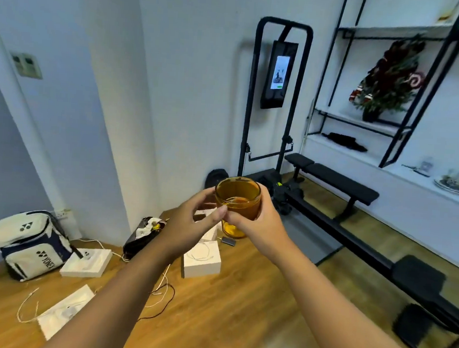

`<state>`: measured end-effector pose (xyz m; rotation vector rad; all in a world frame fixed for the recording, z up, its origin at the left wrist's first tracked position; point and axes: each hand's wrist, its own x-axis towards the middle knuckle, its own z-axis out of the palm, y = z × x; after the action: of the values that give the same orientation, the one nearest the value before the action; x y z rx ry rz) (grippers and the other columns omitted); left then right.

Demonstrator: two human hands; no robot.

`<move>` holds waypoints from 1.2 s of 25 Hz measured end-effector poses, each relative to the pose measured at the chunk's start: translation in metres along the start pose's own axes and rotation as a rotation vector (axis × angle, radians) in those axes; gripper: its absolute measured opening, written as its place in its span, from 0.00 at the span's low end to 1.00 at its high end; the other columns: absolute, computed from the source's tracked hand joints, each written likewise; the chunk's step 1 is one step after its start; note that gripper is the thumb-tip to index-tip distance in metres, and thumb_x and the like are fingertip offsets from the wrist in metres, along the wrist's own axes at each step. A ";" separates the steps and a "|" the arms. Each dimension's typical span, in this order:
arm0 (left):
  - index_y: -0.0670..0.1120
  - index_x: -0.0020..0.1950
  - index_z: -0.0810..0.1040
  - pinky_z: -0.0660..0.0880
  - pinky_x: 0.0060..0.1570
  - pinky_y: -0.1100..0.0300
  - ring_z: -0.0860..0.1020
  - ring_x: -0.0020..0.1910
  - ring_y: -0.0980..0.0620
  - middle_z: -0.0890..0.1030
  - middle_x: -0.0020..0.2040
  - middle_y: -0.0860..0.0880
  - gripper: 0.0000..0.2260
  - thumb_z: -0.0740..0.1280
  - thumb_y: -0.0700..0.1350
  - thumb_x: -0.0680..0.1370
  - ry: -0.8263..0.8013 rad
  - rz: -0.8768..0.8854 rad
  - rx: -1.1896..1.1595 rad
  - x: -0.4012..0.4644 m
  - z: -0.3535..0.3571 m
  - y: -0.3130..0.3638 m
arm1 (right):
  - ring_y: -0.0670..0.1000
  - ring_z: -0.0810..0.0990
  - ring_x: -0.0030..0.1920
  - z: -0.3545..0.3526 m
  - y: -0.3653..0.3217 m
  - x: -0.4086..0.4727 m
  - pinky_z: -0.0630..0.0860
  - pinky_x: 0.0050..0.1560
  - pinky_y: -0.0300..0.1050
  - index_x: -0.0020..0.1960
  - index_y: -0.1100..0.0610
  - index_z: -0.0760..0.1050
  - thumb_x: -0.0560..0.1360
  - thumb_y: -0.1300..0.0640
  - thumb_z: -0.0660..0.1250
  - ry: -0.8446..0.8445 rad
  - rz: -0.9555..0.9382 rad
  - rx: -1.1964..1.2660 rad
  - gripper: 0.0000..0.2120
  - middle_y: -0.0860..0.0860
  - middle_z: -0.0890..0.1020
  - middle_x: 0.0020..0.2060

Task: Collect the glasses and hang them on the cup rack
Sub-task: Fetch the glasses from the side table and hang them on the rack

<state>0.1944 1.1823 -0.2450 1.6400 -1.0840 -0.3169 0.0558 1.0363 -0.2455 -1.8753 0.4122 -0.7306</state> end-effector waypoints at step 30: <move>0.62 0.76 0.71 0.78 0.64 0.59 0.78 0.64 0.64 0.79 0.66 0.63 0.24 0.71 0.56 0.81 -0.673 0.409 -0.149 -0.148 0.499 0.316 | 0.31 0.79 0.56 -0.474 -0.054 -0.457 0.79 0.45 0.28 0.57 0.21 0.69 0.62 0.30 0.81 0.874 0.133 -0.141 0.30 0.27 0.80 0.55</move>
<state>-0.3807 0.9857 -0.2012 1.1541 -1.8145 -0.6846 -0.6019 0.9906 -0.1999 -1.5471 1.1451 -1.4423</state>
